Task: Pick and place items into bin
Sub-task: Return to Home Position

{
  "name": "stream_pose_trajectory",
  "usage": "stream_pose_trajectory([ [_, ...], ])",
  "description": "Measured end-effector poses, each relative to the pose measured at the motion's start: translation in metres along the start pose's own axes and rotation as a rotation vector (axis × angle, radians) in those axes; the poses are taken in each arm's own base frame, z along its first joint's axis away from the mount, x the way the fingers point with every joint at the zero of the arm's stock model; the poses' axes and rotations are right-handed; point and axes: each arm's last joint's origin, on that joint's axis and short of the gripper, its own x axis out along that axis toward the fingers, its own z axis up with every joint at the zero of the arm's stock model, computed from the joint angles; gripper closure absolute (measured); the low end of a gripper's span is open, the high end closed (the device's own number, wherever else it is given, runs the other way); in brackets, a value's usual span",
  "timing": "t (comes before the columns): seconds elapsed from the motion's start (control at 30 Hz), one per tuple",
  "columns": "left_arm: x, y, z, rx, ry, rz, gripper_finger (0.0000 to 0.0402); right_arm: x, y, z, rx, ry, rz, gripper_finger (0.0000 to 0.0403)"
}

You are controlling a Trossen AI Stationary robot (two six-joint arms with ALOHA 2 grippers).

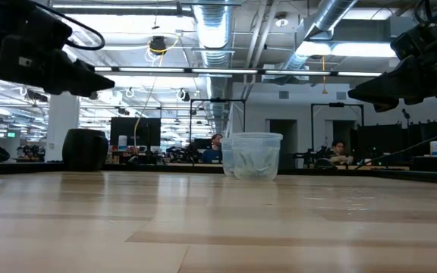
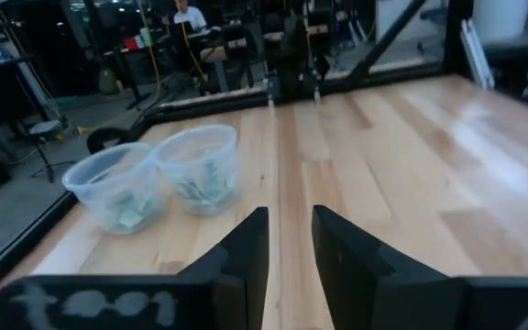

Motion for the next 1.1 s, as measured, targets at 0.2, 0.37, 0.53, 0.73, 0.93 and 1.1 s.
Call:
stream_pose_trajectory([
  [0.2,0.000,0.001,0.006,-0.086,-0.027,0.005,0.0324,0.000,0.000,0.000,0.000,0.001,0.000,0.0268],
  [0.37,-0.005,0.003,0.018,-0.157,-0.139,0.011,0.0324,0.000,0.000,0.000,0.000,0.000,0.000,0.0270],
  [0.53,-0.019,0.003,0.027,-0.192,-0.269,-0.071,0.0324,0.000,0.000,0.000,0.000,0.000,0.000,0.0268],
  [0.73,-0.033,0.001,0.031,-0.182,-0.336,-0.195,0.0324,0.000,0.000,0.000,0.000,-0.002,0.000,0.0270],
  [0.93,-0.031,-0.001,0.024,-0.218,-0.303,-0.230,0.0324,0.000,0.000,0.000,0.000,-0.004,0.000,0.0268],
  [1.1,-0.029,-0.002,0.019,-0.227,-0.251,-0.234,0.0324,0.000,0.000,0.000,0.000,-0.001,0.000,0.0270],
])
